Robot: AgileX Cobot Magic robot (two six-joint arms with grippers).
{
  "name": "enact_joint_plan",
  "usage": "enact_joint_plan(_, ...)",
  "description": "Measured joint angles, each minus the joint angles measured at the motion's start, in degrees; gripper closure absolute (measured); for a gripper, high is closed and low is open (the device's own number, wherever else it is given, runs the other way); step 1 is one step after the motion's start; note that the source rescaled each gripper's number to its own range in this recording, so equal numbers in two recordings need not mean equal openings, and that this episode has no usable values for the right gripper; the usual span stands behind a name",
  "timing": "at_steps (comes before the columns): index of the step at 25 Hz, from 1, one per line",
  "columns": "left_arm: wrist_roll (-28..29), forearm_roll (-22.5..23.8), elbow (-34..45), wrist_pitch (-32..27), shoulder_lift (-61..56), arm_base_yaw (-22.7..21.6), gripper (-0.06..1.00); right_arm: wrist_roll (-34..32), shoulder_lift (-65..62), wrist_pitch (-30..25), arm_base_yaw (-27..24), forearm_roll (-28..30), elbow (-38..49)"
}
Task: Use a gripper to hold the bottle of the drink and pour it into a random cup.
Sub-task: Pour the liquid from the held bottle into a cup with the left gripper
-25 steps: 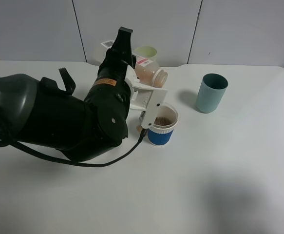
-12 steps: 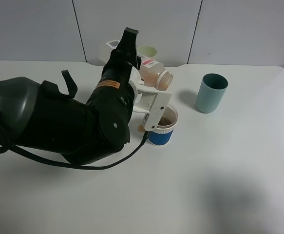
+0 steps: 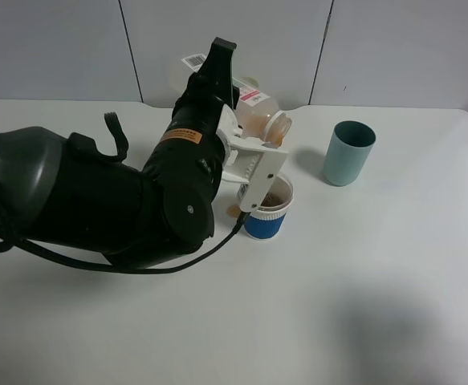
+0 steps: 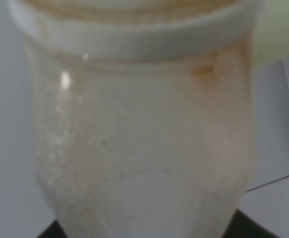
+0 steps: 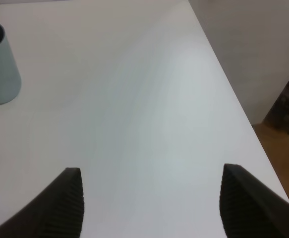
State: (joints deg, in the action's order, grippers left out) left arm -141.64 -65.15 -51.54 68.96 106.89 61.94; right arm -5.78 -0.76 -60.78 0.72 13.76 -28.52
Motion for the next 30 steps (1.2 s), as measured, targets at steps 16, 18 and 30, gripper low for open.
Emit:
enact_joint_plan(16, 0.00, 4.11, 0.00, 0.05, 0.00, 0.00, 0.90, 0.00, 0.00, 0.00, 0.00, 0.00, 0.00)
enact_joint_plan(18, 0.00, 4.69, 0.00, 0.05, 0.00, 0.00, 0.90, 0.00, 0.00, 0.00, 0.00, 0.00, 0.00)
enact_joint_plan(30, 0.00, 6.01, 0.00, 0.05, 0.00, 0.00, 0.90, 0.00, 0.00, 0.00, 0.00, 0.00, 0.00)
